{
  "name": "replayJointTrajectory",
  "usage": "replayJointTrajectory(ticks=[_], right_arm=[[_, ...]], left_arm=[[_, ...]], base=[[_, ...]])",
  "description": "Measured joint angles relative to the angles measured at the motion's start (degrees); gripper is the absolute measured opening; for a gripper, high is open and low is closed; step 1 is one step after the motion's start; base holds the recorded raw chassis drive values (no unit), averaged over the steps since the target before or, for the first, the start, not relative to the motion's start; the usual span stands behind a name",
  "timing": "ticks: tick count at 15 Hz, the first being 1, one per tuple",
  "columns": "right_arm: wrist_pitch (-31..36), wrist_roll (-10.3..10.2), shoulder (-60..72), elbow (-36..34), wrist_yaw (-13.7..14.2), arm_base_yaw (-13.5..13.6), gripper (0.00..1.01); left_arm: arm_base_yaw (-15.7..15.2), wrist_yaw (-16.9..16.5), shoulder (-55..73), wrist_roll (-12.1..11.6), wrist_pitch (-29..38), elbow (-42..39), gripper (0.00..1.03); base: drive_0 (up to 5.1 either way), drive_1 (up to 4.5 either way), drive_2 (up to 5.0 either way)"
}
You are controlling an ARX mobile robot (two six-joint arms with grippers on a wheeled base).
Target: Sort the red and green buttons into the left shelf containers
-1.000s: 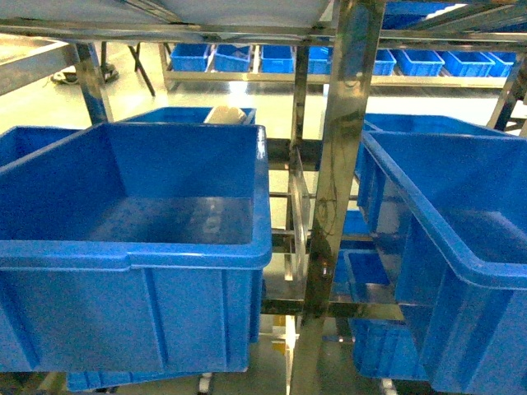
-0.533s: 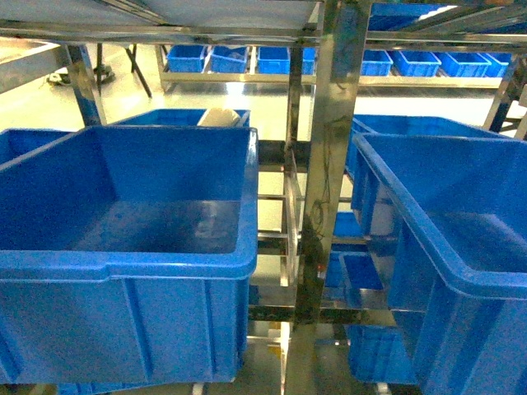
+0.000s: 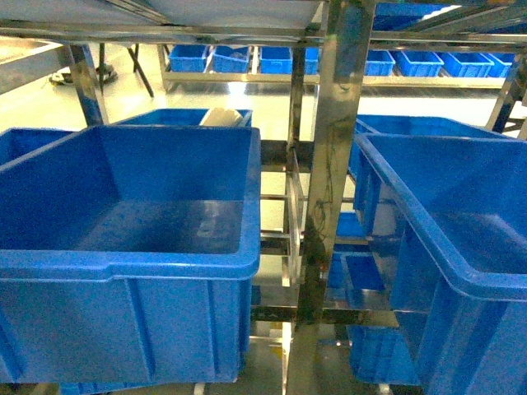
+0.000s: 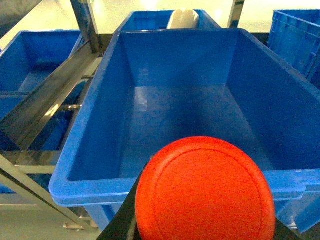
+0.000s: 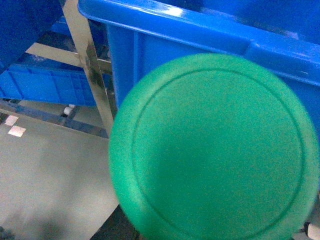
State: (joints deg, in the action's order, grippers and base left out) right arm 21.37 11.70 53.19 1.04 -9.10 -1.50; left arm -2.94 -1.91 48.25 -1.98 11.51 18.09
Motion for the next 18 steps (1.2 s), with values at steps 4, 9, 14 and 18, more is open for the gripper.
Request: replayJointTrajectory(ticks=[4, 9, 14, 18], right_arm=[[-6.4, 0.2, -1.9, 8.3, -0.5, 0.0, 0.26], [-2.9, 4.2, 18.5, 24.7, -4.7, -8.7, 0.26], [-5.9, 8.4, 36.4, 38.6, -6.2, -12.1, 0.26], [-14.1, 11.9, 51.6, 53.0, -5.1, -13.2, 0.26]], left_arm=[[0.0, 0.0, 0.0, 0.0, 0.0, 0.0, 0.24], [0.0, 0.0, 0.0, 0.0, 0.0, 0.0, 0.24], [0.0, 0.0, 0.0, 0.0, 0.0, 0.0, 0.24], [0.0, 0.0, 0.0, 0.0, 0.0, 0.0, 0.24]], base=[[0.0, 0.0, 0.0], [0.0, 0.0, 0.0], [0.0, 0.0, 0.0], [0.0, 0.0, 0.0]])
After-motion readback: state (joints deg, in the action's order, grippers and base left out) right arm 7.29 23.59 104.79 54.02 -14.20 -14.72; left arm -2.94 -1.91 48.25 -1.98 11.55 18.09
